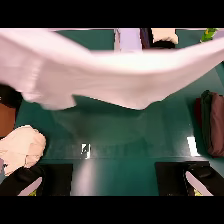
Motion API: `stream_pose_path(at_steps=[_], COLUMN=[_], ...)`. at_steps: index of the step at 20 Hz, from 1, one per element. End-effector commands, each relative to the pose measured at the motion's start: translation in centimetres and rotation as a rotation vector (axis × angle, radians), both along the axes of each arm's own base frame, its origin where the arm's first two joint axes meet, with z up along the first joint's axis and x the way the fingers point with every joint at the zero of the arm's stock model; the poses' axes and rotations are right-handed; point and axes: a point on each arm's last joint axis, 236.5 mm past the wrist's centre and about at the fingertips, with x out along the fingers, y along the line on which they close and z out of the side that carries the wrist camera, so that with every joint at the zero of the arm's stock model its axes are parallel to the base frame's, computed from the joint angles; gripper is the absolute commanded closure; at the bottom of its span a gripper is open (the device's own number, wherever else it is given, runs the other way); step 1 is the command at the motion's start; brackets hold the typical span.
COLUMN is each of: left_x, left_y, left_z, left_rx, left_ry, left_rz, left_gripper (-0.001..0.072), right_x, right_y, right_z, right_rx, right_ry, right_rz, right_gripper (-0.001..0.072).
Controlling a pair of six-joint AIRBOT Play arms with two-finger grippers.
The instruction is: Fold the shirts.
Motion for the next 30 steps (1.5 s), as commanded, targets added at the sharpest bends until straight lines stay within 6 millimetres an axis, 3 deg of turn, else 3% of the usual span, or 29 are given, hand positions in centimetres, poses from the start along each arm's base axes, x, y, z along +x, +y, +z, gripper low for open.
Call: stream_pose_path(at_steps=[1,3,5,7,9,11,14,17,20,22,24,27,30], left_x=[-4.6,-4.1,-2.2,1.8,6.5,11.3,18.5,23.8,27.6,29.5,30.7,31.3,29.0], left_y=[2.4,2.2,2.0,1.8,1.1,-0.2,-2.5,-2.5,-1.6,-1.0,-0.4,0.1,0.2], left_z=[4.6,4.6,2.8,-1.8,-8.5,-15.6,-26.7,-37.6,-45.0,-47.9,-48.6,-47.2,-46.5], left_rx=[-0.046,-0.029,0.001,0.073,0.172,0.270,0.366,0.299,0.290,0.276,0.261,0.184,0.135], left_ry=[-0.153,-0.160,-0.101,0.047,0.274,0.480,0.718,0.950,1.058,1.072,1.054,1.024,1.120], left_rz=[0.027,0.031,0.050,0.102,0.143,0.161,0.146,0.113,0.077,0.068,0.058,0.012,-0.079], left_gripper=[0.0687,0.0687,0.0687,0.0687,0.0687,0.0687,0.0687,0.0687,0.0687,0.0686,0.0687,0.0687,0.0686], right_x=[-4.2,-4.2,-2.8,-0.3,3.0,6.6,11.7,15.4,18.7,21.2,23.4,25.1,24.3], right_y=[-2.6,-3.4,-3.4,-3.0,-2.5,-2.0,-1.2,-1.4,-1.9,-2.8,-3.5,-4.2,-4.8], right_z=[6.2,6.7,5.9,4.1,0.5,-4.5,-13.6,-23.8,-32.0,-34.8,-35.6,-34.4,-33.4], right_rx=[0.000,-0.009,-0.018,-0.039,-0.063,-0.093,-0.144,-0.163,-0.098,-0.034,0.031,0.069,0.040], right_ry=[-0.160,-0.150,-0.097,-0.022,0.088,0.242,0.497,0.748,0.894,0.914,0.902,0.874,0.880], right_rz=[-0.078,-0.113,-0.120,-0.117,-0.116,-0.111,-0.100,-0.093,-0.063,-0.074,-0.079,-0.066,-0.056], right_gripper=[0.0692,0.0692,0.0693,0.0693,0.0693,0.0693,0.0692,0.0691,0.0692,0.0691,0.0692,0.0691,0.0691])
